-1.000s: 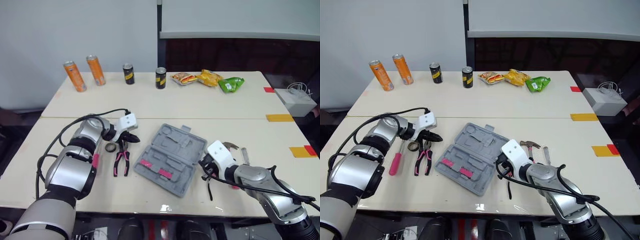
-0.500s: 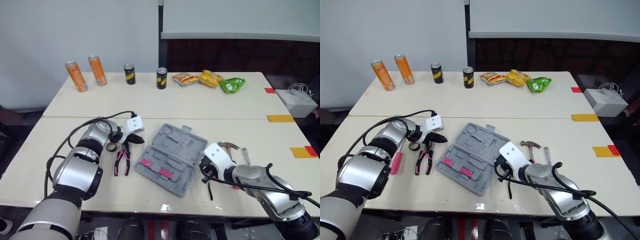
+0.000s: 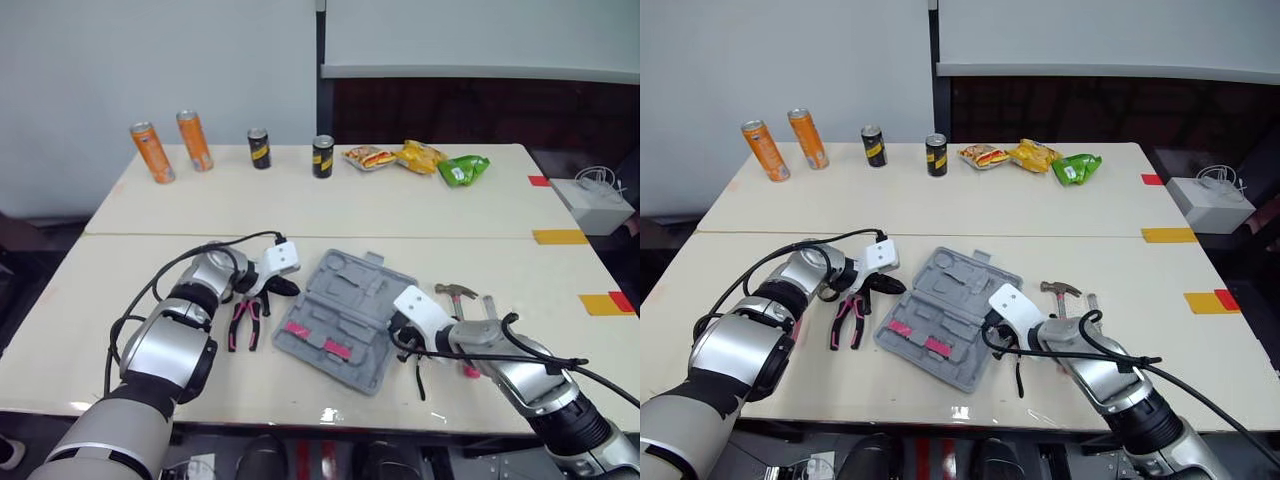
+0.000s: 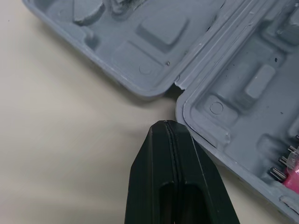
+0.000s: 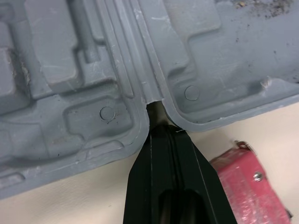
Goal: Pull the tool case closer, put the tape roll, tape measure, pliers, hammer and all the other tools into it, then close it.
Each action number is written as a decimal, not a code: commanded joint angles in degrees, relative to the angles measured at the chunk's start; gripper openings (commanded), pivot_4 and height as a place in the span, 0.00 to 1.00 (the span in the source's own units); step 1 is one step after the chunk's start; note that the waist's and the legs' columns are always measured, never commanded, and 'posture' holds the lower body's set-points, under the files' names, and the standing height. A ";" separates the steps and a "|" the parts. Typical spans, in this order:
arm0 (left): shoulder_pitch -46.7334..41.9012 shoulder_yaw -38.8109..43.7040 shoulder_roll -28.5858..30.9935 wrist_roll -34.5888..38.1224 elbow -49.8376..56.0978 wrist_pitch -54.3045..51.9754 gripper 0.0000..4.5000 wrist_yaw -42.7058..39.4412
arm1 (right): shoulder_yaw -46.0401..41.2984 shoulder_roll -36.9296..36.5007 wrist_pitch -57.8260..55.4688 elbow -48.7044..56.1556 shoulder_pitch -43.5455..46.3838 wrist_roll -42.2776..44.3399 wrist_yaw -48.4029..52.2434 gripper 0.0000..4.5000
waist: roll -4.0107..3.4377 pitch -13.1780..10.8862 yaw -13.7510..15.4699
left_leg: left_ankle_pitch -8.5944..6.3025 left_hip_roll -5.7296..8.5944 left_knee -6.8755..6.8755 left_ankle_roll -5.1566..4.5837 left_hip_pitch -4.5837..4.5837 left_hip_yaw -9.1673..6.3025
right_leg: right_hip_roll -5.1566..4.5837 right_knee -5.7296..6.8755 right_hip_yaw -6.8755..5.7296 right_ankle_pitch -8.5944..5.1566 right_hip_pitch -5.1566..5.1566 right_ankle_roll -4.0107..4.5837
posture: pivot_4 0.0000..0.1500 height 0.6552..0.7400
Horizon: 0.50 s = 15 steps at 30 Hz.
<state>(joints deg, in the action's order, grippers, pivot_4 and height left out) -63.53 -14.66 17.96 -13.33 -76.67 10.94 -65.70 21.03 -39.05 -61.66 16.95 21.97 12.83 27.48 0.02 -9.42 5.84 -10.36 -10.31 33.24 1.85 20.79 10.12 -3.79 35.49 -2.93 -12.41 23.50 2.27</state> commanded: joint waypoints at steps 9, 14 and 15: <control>3.84 3.21 2.49 3.28 5.49 -2.29 0.00 -12.35 | 2.64 -1.01 6.77 -3.25 3.74 -3.24 8.66 0.00 | 0.00 0.00 -0.09 | 0.07 -0.04 0.00 0.04 -0.03 0.03 | 0.00 0.04 0.00 0.06 0.02 0.10 | 1.00 1.00; 9.51 3.80 4.50 5.02 13.96 -6.19 0.00 -14.48 | 3.58 -1.87 8.19 -3.38 4.74 -3.72 12.66 0.00 | -0.01 -0.01 -0.02 | 0.06 -0.08 -0.03 0.05 0.01 0.05 | 0.01 0.04 -0.03 0.05 0.09 0.10 | 1.00 1.00; 11.10 3.85 4.94 5.42 16.64 -7.28 0.00 -14.68 | 3.74 -2.15 8.28 -3.15 4.75 -3.70 13.37 0.00 | -0.02 -0.02 -0.01 | 0.06 -0.09 -0.03 0.04 0.04 0.04 | 0.01 0.03 -0.05 0.05 0.10 0.10 | 1.00 1.00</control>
<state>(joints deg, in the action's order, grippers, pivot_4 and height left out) -53.20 -11.38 22.29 -9.70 -64.22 5.06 -79.21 24.70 -40.88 -54.77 12.20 25.84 9.45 39.21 0.01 -9.44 5.83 -10.30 -10.41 33.20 1.89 20.87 10.15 -3.78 35.50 -2.99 -12.35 23.64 2.37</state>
